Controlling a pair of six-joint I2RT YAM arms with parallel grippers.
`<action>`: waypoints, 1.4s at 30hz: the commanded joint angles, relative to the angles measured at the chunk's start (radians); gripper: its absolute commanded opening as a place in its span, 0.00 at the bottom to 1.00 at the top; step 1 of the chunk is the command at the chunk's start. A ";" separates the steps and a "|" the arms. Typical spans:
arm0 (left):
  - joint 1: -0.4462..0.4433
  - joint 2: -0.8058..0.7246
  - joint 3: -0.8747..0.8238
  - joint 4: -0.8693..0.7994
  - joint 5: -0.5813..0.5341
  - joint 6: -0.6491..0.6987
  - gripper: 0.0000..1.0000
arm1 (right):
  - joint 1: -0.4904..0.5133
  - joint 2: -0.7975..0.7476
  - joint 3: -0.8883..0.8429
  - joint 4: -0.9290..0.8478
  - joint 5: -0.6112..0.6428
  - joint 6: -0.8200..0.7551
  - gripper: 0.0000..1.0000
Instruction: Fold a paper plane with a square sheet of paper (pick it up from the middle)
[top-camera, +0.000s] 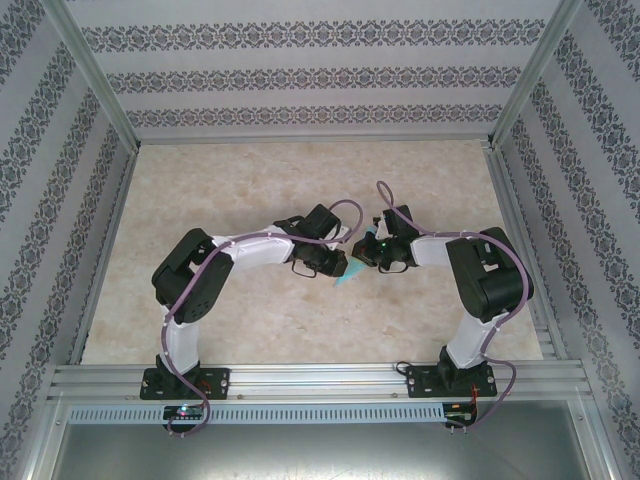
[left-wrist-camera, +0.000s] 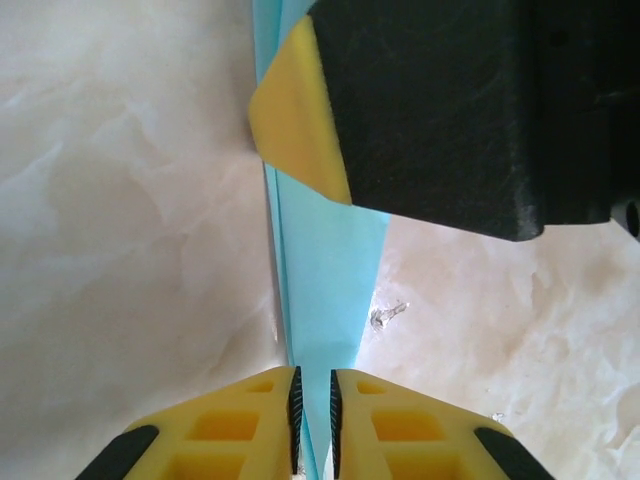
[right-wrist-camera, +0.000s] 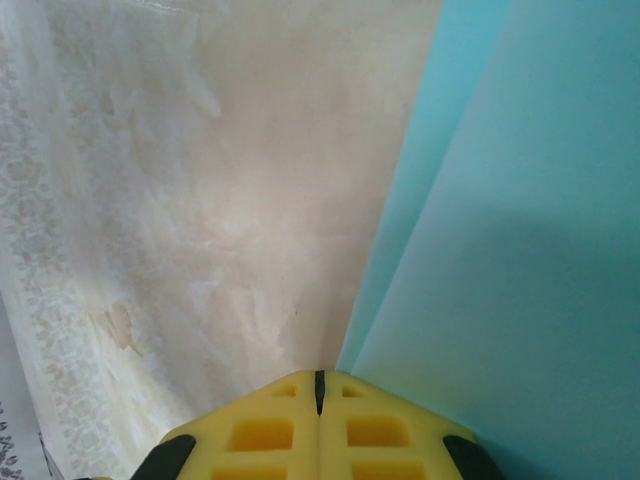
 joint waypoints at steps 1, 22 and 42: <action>0.015 0.009 -0.003 0.022 0.044 -0.058 0.17 | -0.025 0.044 -0.034 -0.165 0.159 -0.042 0.00; 0.017 0.061 -0.039 0.103 0.145 -0.112 0.09 | -0.032 0.046 -0.047 -0.160 0.158 -0.043 0.00; -0.009 0.063 -0.063 0.088 0.127 -0.093 0.09 | -0.041 0.052 -0.055 -0.166 0.173 -0.043 0.00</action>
